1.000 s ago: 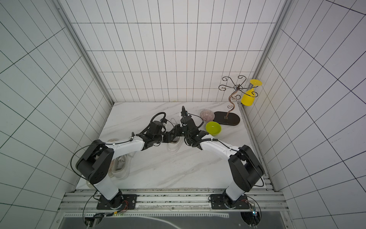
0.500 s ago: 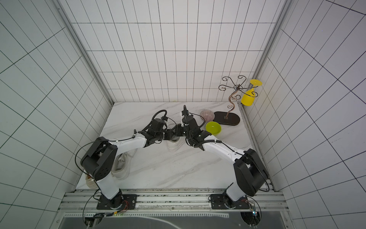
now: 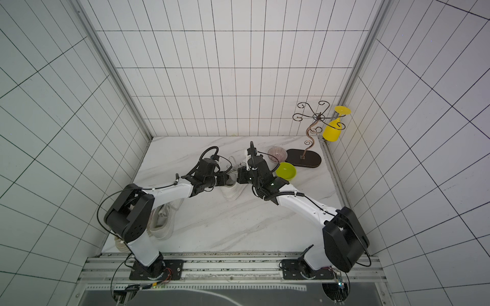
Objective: Remove the insole from the shoe
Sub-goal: Untie the shoelace on the shoe.
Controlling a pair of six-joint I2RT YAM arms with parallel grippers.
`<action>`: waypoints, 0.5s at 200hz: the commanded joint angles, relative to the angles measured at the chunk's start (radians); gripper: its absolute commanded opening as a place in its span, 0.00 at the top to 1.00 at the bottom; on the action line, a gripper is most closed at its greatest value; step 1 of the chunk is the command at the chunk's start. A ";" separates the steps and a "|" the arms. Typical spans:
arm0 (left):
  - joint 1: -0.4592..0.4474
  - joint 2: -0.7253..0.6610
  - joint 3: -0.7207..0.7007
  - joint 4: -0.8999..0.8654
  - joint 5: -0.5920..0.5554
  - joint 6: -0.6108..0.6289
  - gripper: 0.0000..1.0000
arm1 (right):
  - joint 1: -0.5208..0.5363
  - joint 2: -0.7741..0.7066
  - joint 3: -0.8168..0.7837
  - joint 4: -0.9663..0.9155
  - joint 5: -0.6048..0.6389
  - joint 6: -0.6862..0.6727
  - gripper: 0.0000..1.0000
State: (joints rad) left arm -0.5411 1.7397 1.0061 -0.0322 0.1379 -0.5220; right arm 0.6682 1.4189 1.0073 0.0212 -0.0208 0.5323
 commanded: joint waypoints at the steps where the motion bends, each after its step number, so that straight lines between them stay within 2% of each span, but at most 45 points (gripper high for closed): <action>1: 0.014 -0.017 -0.037 -0.039 -0.055 0.029 1.00 | -0.041 -0.070 -0.065 -0.009 0.044 -0.013 1.00; 100: 0.013 -0.032 -0.049 -0.046 -0.054 0.073 1.00 | -0.235 -0.204 -0.086 -0.090 0.032 -0.041 1.00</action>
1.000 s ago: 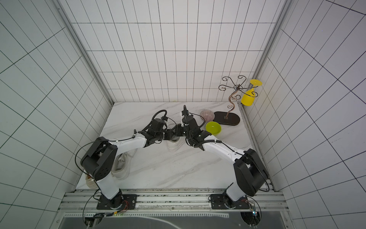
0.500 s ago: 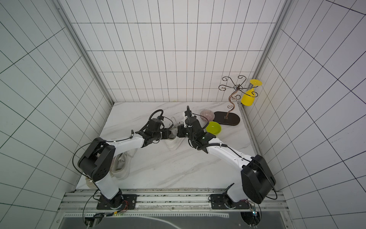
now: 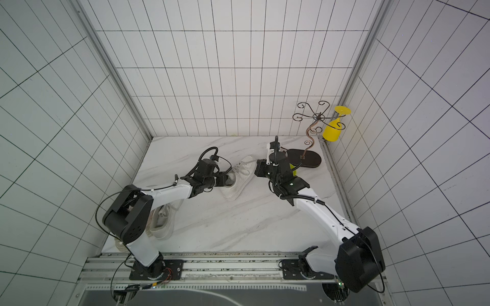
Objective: Remove the insole from the shoe
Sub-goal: Untie the shoelace on the shoe.
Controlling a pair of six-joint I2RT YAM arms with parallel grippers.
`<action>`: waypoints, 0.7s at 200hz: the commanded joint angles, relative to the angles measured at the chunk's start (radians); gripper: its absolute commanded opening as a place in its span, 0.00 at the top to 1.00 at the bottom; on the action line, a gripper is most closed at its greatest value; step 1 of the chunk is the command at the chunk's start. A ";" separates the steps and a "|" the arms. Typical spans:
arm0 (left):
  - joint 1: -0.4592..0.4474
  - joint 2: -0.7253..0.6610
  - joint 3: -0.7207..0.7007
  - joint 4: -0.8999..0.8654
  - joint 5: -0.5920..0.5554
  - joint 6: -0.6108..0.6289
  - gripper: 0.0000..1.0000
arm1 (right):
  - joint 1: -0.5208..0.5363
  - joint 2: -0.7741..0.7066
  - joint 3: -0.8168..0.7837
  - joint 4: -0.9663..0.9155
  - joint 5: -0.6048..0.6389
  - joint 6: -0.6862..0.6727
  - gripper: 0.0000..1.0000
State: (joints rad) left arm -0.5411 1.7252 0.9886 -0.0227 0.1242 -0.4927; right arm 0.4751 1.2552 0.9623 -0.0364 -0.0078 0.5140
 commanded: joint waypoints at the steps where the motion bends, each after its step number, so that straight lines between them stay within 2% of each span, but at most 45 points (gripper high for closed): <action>1: 0.012 -0.017 -0.031 -0.056 -0.039 0.044 1.00 | -0.044 -0.041 -0.039 -0.032 0.019 -0.023 1.00; 80: -0.011 -0.015 -0.020 -0.075 -0.060 0.072 1.00 | -0.096 -0.053 -0.005 -0.069 0.007 -0.032 1.00; 113: -0.007 0.002 -0.007 -0.110 -0.117 0.062 1.00 | -0.096 -0.129 0.007 -0.086 0.002 -0.042 1.00; 140: 0.000 0.016 -0.001 -0.118 -0.118 0.058 1.00 | -0.096 -0.186 -0.007 -0.075 -0.012 -0.052 1.00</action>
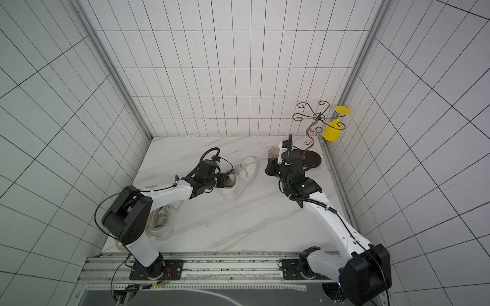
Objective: Remove the insole from the shoe
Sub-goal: Untie the shoelace on the shoe.
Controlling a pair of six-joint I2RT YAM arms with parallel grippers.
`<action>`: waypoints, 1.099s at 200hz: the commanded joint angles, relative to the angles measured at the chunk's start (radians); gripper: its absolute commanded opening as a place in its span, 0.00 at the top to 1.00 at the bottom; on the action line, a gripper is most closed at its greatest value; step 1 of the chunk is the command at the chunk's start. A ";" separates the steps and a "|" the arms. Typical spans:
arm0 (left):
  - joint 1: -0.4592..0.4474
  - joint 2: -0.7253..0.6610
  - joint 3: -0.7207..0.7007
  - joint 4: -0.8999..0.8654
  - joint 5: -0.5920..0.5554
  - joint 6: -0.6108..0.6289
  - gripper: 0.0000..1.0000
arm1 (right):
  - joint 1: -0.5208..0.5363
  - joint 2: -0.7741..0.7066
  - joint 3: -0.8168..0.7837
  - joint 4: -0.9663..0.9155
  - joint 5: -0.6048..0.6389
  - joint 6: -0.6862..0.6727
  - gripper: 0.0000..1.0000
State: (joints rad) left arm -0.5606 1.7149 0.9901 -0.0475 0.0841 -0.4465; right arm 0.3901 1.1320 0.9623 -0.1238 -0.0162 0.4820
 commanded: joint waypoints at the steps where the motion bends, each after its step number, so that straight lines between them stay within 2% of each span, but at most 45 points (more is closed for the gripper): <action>1: 0.019 0.026 -0.002 -0.094 -0.079 0.011 1.00 | -0.011 -0.064 -0.008 0.013 -0.004 -0.020 1.00; 47: 0.006 0.014 -0.004 -0.079 -0.048 0.034 1.00 | -0.013 -0.023 -0.038 0.047 -0.063 -0.008 1.00; 75: -0.036 -0.014 -0.004 -0.057 -0.015 0.068 1.00 | -0.032 0.093 0.011 0.001 -0.033 -0.010 1.00; 101: -0.064 -0.032 -0.003 -0.045 0.014 0.091 1.00 | -0.067 0.209 0.046 -0.012 -0.064 -0.009 1.00; 121: -0.067 -0.041 -0.007 -0.043 0.012 0.092 1.00 | -0.074 0.266 0.060 -0.024 -0.084 -0.003 0.89; 143: -0.066 -0.044 -0.006 -0.052 -0.016 0.084 1.00 | -0.073 0.274 0.047 -0.033 -0.079 0.000 0.56; 163: -0.065 -0.036 0.002 -0.074 -0.048 0.073 1.00 | -0.060 0.246 0.032 -0.052 -0.034 -0.015 0.39; 181: -0.062 -0.035 0.001 -0.076 -0.062 0.065 1.00 | -0.028 0.211 0.026 -0.067 -0.030 -0.041 0.36; 220: -0.059 -0.041 -0.004 -0.069 -0.060 0.063 1.00 | 0.088 0.201 -0.007 -0.008 -0.134 -0.043 0.43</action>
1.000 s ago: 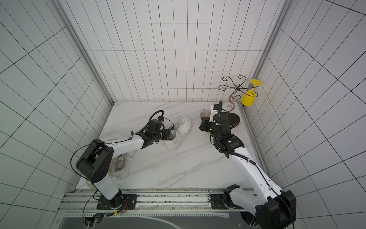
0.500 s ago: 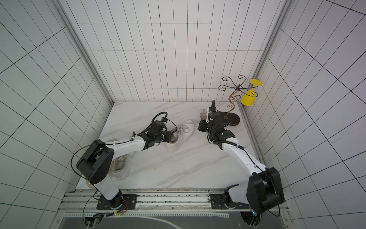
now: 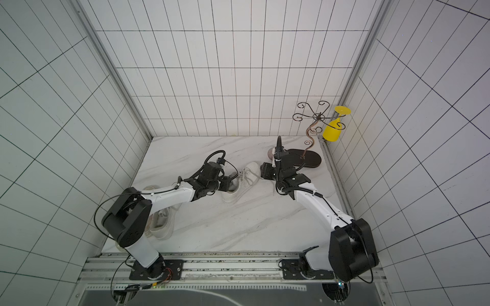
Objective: Remove the insole from the shoe
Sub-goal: Untie the shoelace on the shoe.
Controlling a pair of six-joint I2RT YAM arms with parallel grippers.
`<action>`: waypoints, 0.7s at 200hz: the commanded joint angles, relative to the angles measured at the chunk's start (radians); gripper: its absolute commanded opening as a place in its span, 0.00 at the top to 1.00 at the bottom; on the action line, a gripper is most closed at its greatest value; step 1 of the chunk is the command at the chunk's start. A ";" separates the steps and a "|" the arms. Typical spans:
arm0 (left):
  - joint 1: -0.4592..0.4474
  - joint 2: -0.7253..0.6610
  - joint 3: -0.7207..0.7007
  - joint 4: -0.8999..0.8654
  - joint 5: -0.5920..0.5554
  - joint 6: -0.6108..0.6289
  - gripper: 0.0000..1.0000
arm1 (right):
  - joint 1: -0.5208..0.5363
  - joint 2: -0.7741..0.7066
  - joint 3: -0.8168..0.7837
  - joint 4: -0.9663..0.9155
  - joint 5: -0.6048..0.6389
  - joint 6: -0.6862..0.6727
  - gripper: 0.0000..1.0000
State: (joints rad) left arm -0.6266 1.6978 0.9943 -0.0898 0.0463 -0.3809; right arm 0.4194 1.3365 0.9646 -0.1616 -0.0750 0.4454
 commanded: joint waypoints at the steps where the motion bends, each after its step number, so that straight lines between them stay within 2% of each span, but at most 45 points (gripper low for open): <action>1: 0.007 -0.024 -0.008 -0.027 -0.023 -0.003 1.00 | 0.060 -0.004 -0.010 0.032 -0.081 -0.004 0.43; 19: 0.005 -0.027 -0.011 -0.024 -0.023 -0.003 1.00 | 0.088 0.019 -0.031 0.093 -0.140 0.020 0.46; 97: 0.006 -0.021 -0.011 -0.023 -0.023 -0.003 1.00 | 0.134 0.147 -0.028 0.158 -0.179 0.019 0.60; 140: 0.007 -0.020 -0.011 -0.022 -0.023 -0.001 1.00 | 0.143 0.192 -0.023 0.178 -0.197 0.012 0.63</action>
State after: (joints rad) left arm -0.6266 1.6974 0.9943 -0.0914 0.0441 -0.3843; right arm 0.5491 1.5040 0.9623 -0.0132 -0.2474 0.4629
